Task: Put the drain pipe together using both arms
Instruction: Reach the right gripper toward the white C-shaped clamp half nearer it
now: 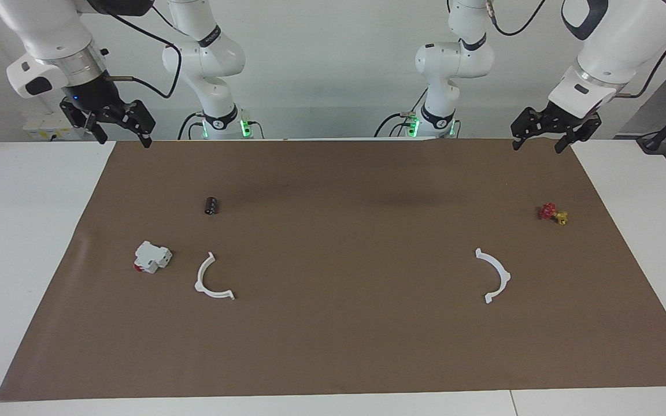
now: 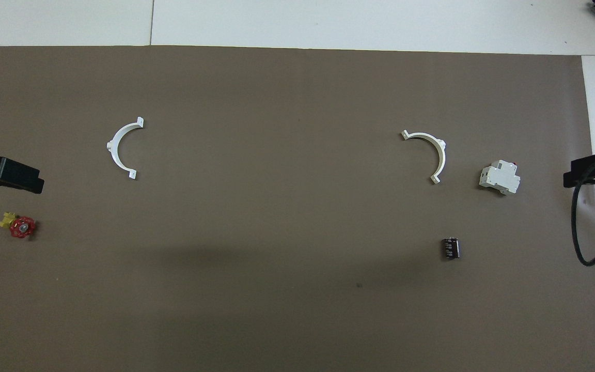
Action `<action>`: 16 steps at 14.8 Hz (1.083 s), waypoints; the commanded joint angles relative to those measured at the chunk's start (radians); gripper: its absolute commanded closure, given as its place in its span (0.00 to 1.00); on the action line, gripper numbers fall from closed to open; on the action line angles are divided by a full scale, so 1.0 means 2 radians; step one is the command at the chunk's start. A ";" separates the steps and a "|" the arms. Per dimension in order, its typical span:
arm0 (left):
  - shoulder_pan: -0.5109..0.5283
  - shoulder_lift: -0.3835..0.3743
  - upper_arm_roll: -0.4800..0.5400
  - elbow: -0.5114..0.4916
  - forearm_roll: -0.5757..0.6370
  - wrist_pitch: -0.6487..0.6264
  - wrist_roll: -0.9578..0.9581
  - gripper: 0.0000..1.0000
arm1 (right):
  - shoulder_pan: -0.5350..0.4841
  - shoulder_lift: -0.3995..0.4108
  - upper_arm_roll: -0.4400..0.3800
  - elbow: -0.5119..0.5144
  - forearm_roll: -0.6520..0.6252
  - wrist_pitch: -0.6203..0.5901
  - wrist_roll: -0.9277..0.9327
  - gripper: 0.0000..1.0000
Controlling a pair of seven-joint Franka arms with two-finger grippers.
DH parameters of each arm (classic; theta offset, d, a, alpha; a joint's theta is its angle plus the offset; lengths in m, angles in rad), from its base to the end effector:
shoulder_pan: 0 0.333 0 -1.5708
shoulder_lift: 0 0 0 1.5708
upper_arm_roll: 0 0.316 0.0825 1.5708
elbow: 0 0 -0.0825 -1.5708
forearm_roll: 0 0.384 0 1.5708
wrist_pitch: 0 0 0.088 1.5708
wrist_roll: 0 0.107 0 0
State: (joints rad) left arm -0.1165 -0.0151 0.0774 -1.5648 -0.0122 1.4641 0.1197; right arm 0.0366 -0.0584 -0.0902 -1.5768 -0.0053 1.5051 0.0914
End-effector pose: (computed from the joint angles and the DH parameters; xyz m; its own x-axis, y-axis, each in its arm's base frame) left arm 0.5380 -0.0221 0.6266 0.9837 -0.1594 -0.0833 -0.1579 -0.9872 0.0235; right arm 0.5288 -0.0305 0.6475 0.9894 -0.1446 -0.0135 -0.1446 -0.9895 0.0013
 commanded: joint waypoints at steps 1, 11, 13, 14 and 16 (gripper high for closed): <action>0.002 -0.011 -0.001 -0.009 0.005 -0.002 0.001 0.00 | 0.003 -0.014 0.001 -0.019 -0.004 0.013 0.009 0.00; 0.002 -0.011 -0.001 -0.010 0.005 -0.002 0.001 0.00 | 0.050 0.123 0.008 -0.051 0.026 0.251 -0.102 0.00; 0.002 -0.010 -0.001 -0.010 0.005 -0.002 0.001 0.00 | 0.049 0.162 0.008 -0.053 0.034 0.305 -0.180 0.00; 0.002 -0.011 -0.001 -0.010 0.005 -0.002 0.001 0.00 | 0.047 0.179 0.008 -0.054 0.034 0.323 -0.216 0.00; 0.002 -0.011 -0.001 -0.010 0.005 -0.002 0.001 0.00 | 0.047 0.214 0.008 -0.058 0.035 0.361 -0.266 0.00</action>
State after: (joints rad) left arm -0.1165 -0.0151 0.0774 -1.5648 -0.0122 1.4641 0.1196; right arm 0.1435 0.3231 -0.0773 -1.7005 0.0321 2.1768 -0.3271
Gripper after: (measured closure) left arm 0.000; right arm 0.000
